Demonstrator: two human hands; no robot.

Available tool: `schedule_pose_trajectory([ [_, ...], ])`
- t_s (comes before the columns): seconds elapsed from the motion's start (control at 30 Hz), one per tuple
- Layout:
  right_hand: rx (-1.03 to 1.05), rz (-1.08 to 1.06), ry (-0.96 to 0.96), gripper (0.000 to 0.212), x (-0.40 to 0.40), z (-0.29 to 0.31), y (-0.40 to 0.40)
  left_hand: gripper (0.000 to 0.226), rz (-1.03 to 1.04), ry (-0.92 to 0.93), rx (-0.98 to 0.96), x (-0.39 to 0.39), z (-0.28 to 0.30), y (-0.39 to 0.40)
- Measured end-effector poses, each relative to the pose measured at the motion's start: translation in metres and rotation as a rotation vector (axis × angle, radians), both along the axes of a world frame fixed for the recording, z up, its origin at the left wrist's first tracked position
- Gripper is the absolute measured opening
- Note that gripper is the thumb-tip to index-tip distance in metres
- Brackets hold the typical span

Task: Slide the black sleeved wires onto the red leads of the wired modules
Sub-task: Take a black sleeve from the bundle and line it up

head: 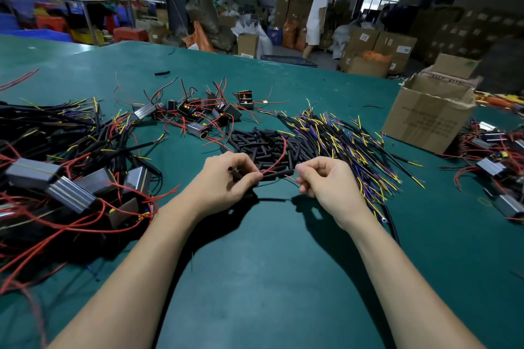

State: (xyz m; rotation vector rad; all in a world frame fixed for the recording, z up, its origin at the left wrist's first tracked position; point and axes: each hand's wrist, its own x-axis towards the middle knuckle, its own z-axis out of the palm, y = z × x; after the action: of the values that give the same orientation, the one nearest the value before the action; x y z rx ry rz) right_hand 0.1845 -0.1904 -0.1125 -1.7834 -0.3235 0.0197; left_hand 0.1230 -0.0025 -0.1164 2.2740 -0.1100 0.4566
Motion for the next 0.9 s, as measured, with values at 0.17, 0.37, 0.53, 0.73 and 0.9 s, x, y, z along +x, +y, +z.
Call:
schedule_pose_trajectory([
  [0.17, 0.012, 0.022, -0.015, 0.020, -0.001, 0.001, 0.000, 0.008, -0.030, -0.011, -0.074, 0.000, 0.008, -0.008],
  [0.37, -0.006, 0.078, -0.026, 0.020, -0.006, 0.001, 0.005, 0.006, -0.079, -0.125, -0.148, 0.003, 0.005, -0.028],
  [0.53, -0.173, -0.028, -0.141, 0.018, -0.007, -0.001, 0.007, 0.006, -0.002, -0.047, -0.086, 0.006, 0.000, -0.025],
  [0.73, -0.261, 0.119, -0.650, 0.020, -0.028, 0.020, 0.011, 0.011, 0.021, -0.011, -0.091, 0.008, 0.001, -0.025],
  [0.9, -0.184, 0.231, -0.710, 0.008, -0.041, 0.023, 0.023, 0.016, -0.007, 0.019, -0.093, 0.011, -0.001, -0.021],
])
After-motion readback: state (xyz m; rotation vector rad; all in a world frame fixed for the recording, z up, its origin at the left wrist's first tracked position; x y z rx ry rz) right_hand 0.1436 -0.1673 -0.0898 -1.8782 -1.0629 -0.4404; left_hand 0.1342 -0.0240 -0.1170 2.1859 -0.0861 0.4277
